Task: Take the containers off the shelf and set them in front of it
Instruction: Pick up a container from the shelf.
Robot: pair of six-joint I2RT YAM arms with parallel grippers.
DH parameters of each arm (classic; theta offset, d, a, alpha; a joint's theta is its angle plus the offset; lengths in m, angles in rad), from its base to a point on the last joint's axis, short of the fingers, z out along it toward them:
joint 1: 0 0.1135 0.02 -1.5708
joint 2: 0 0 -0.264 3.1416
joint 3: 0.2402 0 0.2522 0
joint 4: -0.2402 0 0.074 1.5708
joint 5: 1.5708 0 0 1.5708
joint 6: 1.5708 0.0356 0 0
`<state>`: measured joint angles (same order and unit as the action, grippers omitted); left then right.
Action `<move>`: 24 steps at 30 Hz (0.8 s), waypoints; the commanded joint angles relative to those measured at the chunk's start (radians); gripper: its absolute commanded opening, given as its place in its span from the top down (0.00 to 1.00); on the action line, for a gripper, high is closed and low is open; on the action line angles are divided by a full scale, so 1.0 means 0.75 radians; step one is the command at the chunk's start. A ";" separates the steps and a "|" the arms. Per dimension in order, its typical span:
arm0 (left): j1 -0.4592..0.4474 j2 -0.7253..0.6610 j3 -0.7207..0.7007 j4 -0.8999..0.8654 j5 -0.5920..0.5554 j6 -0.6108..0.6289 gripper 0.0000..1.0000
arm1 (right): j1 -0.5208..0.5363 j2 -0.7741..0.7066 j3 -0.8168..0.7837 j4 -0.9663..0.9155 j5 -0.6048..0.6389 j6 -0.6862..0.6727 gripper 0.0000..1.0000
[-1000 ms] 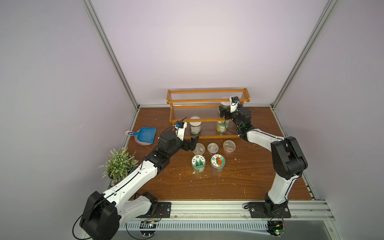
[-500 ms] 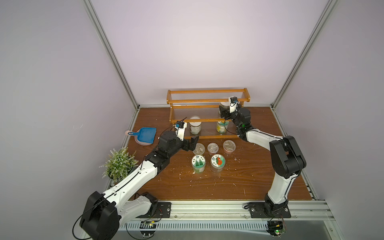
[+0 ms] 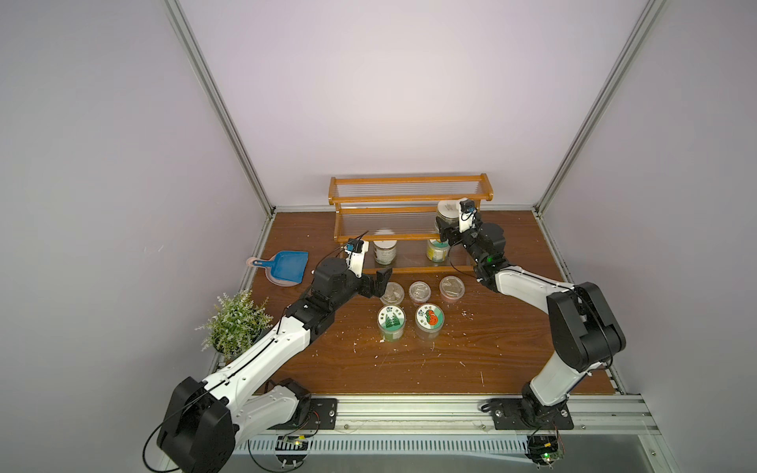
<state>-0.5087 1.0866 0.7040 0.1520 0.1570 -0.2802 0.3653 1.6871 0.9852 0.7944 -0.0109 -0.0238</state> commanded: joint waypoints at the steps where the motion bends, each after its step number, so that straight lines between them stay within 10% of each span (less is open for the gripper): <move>1: 0.013 0.007 0.032 -0.013 0.012 0.014 0.01 | 0.018 -0.130 -0.023 0.050 -0.067 -0.017 0.25; 24: 0.014 -0.007 -0.018 0.039 0.064 -0.016 0.01 | 0.215 -1.202 -0.665 -0.727 -0.027 0.074 0.26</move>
<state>-0.5087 1.0866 0.7033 0.1535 0.1806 -0.2836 0.5167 0.8753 0.5220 0.3588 -0.0654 -0.0170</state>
